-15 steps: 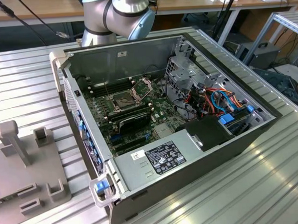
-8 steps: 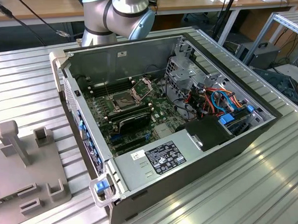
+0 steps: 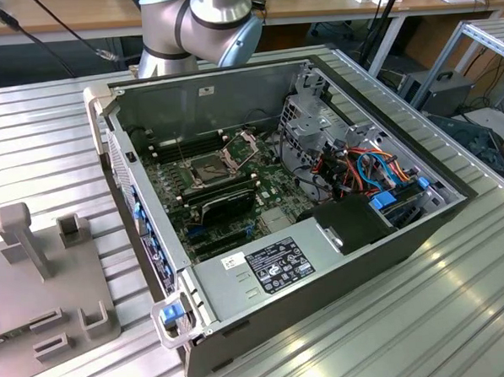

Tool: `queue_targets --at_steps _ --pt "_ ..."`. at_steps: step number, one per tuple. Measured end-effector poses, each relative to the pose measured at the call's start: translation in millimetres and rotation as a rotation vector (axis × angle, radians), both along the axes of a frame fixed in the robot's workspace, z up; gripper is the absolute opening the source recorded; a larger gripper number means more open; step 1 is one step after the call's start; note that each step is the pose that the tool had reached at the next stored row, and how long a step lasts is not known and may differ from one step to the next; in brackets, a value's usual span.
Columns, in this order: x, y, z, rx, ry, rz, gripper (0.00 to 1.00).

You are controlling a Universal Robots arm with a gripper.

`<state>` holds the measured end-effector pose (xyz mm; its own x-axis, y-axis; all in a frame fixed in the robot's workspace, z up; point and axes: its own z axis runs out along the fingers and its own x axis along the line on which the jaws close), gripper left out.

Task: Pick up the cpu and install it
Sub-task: 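Reach for the cpu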

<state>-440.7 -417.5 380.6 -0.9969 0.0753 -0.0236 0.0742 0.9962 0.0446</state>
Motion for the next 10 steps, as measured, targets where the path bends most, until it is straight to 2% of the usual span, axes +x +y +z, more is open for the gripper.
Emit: queue_targets --at_steps 10 --pt "0.0 -24.9 -2.7 -0.0016 0.0 0.0 0.11"
